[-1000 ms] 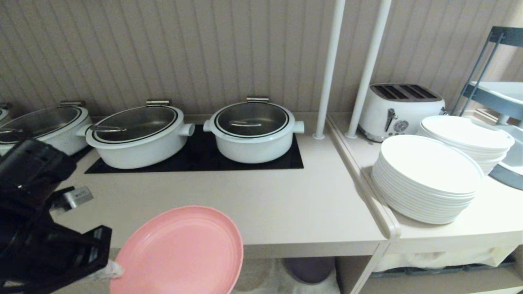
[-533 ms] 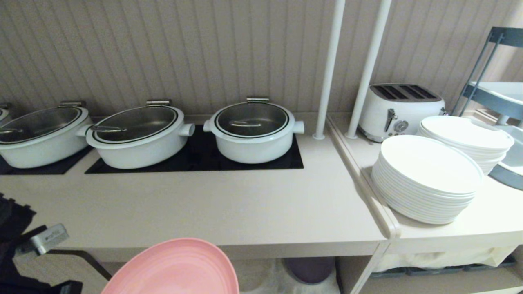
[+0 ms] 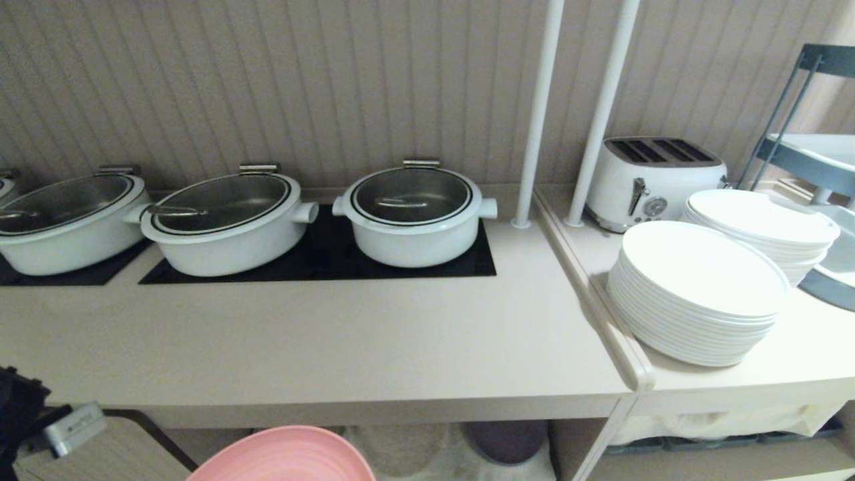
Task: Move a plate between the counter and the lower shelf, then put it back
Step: Put the plate in the cupboard
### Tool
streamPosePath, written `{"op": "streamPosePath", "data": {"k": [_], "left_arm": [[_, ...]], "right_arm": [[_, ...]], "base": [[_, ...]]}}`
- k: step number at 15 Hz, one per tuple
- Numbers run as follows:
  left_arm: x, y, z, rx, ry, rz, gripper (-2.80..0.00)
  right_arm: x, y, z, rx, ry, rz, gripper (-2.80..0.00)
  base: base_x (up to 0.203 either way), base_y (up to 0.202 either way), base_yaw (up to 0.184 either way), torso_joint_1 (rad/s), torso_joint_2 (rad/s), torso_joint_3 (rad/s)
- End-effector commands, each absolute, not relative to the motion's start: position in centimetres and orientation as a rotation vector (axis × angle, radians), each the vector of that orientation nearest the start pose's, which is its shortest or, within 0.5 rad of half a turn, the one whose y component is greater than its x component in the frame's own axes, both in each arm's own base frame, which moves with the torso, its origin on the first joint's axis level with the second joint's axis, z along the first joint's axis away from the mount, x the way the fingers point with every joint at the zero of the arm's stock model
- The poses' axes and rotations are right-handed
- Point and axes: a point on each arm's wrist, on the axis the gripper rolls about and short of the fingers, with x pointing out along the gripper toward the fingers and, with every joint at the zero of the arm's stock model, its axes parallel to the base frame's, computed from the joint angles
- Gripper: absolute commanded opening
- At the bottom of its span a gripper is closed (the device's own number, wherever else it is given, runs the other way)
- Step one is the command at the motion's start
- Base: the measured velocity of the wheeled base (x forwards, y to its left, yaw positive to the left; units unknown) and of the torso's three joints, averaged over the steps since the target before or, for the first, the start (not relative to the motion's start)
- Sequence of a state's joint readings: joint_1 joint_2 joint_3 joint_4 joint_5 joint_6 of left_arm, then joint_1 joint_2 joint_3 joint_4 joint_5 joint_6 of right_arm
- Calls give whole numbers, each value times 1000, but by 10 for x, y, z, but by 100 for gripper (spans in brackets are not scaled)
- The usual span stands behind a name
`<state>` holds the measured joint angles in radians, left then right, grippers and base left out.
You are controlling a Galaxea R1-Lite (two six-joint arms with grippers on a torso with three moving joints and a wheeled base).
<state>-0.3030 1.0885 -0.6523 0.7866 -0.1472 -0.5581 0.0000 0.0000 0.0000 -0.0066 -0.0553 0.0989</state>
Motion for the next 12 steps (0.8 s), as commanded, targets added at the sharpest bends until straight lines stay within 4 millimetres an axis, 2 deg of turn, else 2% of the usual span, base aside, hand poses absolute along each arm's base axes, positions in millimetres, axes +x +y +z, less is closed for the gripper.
{"op": "streamPosePath", "data": {"k": [1, 9, 12], "left_arm": [[81, -29, 163, -382, 1311, -39, -280], [82, -29, 160, -394, 1333, -28, -280], [78, -28, 151, -392, 1351, -14, -280]], "right_arm": [[-23, -1, 76, 100, -9, -55, -280], [-23, -1, 76, 100, -10, -55, -280], [-23, -1, 76, 100, -10, -55, -280]], "base": [[0, 0, 0, 0, 0, 0], [0, 0, 0, 0, 0, 0], [0, 0, 0, 0, 0, 0]]}}
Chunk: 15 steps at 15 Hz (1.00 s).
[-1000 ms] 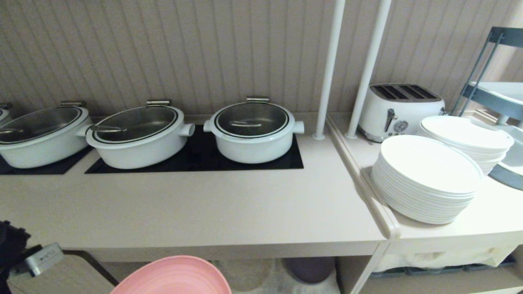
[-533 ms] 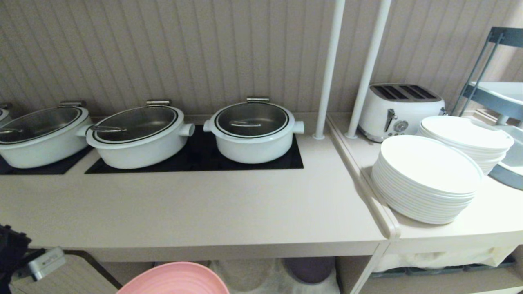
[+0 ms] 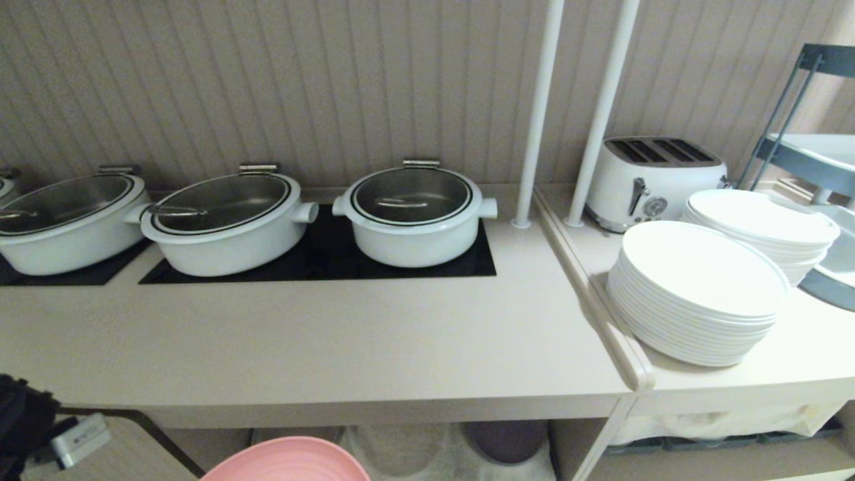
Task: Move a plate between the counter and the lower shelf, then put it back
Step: Put the plate in the cupboard
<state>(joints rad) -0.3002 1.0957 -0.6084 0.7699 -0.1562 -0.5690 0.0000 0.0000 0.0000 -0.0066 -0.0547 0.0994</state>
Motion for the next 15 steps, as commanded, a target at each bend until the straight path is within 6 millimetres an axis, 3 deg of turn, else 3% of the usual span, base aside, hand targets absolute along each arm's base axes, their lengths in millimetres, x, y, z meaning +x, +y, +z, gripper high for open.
{"op": "streamPosePath", "data": {"k": [1, 15], "left_arm": [[77, -27, 149, -394, 1354, -9, -280], [77, -27, 148, -467, 1359, 49, -280]], "right_arm": [[-23, -1, 76, 100, -9, -55, -280], [-23, -1, 76, 100, -10, -55, -280]], "base": [[0, 0, 0, 0, 0, 0], [0, 0, 0, 0, 0, 0]]}}
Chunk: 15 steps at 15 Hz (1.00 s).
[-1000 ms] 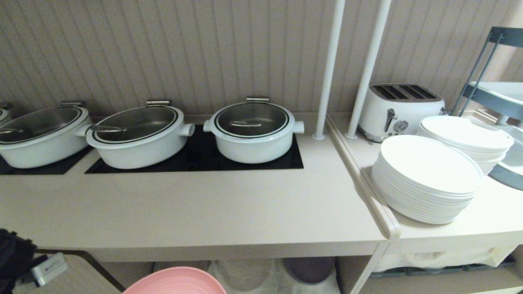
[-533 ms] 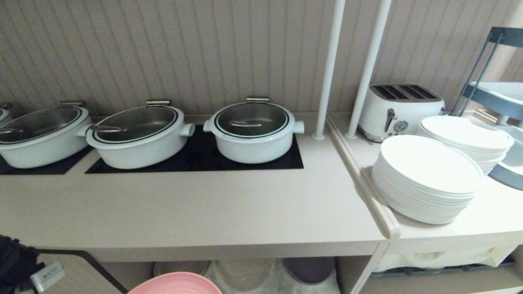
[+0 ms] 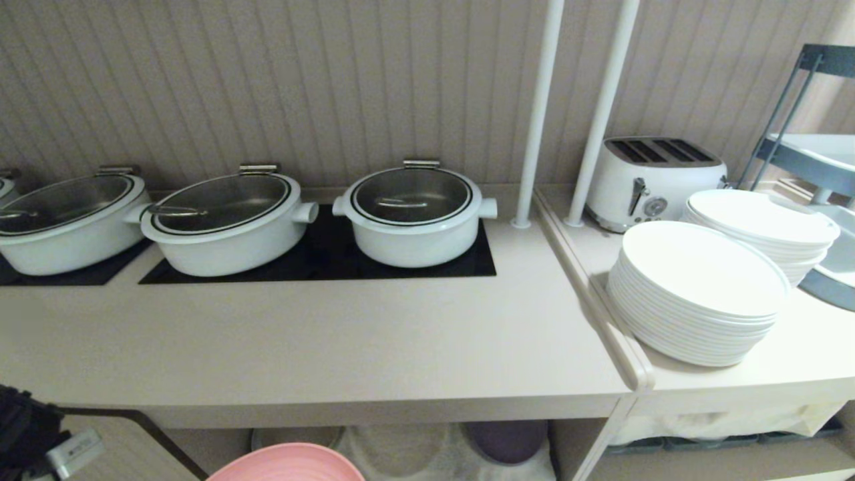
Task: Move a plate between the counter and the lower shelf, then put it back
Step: Put the plate in the cupboard
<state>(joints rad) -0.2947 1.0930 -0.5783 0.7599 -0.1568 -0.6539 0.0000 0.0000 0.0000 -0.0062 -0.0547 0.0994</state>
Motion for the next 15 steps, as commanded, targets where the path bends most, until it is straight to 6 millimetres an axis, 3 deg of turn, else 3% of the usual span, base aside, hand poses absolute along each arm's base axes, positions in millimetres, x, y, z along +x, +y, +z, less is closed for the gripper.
{"op": "streamPosePath", "data": {"k": [1, 15], "left_arm": [[77, -27, 148, -466, 1358, 50, -280], [75, -26, 145, -466, 1368, 55, -280]], "right_arm": [[-23, -1, 76, 100, -9, -55, -280], [-23, -1, 76, 101, -10, -55, -280]], "base": [[0, 0, 0, 0, 0, 0], [0, 0, 0, 0, 0, 0]]}}
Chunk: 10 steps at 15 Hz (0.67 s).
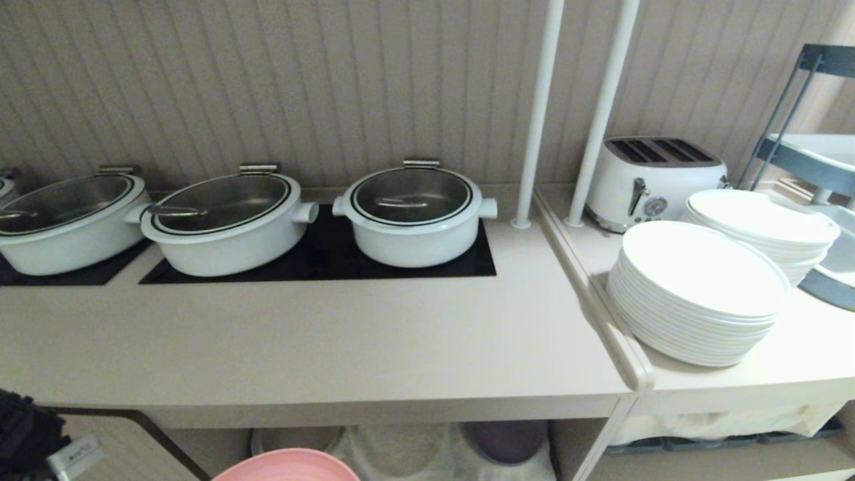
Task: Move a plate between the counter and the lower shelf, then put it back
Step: Put the plate in the cupboard
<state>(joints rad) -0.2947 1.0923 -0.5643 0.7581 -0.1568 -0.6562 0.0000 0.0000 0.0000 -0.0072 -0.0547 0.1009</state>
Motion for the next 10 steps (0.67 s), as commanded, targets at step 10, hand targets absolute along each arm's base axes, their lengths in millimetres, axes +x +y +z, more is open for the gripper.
{"op": "streamPosePath", "data": {"k": [10], "left_arm": [[75, -27, 145, -465, 1369, 51, -280]], "right_arm": [[-23, -1, 76, 101, -10, -55, -280]], "base": [[0, 0, 0, -16, 34, 19]]}}
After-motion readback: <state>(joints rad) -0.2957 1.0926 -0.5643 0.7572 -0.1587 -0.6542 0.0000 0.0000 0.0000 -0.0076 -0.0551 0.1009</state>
